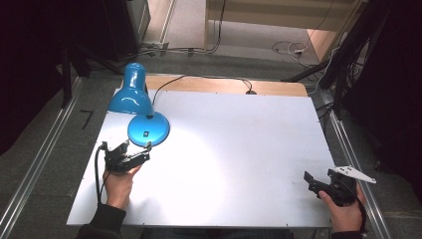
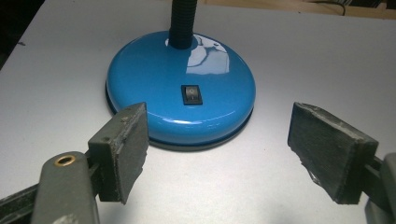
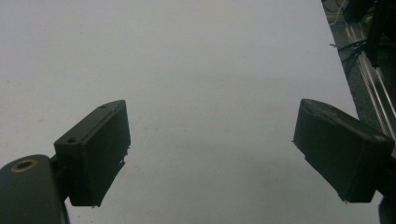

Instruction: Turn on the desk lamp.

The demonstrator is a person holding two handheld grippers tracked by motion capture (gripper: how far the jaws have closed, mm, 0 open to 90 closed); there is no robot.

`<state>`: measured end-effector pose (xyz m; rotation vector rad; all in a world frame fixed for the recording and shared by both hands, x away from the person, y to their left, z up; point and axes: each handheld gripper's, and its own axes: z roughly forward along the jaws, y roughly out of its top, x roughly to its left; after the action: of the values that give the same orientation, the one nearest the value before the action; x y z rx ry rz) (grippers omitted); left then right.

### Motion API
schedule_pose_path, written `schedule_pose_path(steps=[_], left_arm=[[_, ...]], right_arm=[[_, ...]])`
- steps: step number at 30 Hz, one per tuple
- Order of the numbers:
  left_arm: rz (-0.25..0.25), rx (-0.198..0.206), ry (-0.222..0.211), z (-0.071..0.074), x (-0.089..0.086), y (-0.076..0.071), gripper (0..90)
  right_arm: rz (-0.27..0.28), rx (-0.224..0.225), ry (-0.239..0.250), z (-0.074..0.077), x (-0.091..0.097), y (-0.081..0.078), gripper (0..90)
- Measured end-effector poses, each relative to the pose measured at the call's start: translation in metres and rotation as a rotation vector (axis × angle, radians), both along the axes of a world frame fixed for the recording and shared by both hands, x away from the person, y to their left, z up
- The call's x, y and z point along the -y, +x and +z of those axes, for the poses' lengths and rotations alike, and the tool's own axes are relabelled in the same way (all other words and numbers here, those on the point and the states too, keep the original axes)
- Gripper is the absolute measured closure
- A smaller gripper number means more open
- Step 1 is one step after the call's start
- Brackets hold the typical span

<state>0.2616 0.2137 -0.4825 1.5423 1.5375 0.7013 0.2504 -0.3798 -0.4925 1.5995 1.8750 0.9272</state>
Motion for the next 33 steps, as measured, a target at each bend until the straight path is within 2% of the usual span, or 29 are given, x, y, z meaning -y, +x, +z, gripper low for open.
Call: schedule_pose_path(steps=[21, 33], left_arm=[[-0.007, -0.008, 0.020, 0.001, -0.001, -0.014, 18.8], [-0.001, 0.003, 0.025, 0.001, -0.002, -0.023, 18.3]], right_arm=[[-0.005, -0.005, -0.001, 0.000, -0.001, -0.001, 9.5], [-0.002, -0.002, 0.000, 0.000, 0.000, -0.001, 9.5]])
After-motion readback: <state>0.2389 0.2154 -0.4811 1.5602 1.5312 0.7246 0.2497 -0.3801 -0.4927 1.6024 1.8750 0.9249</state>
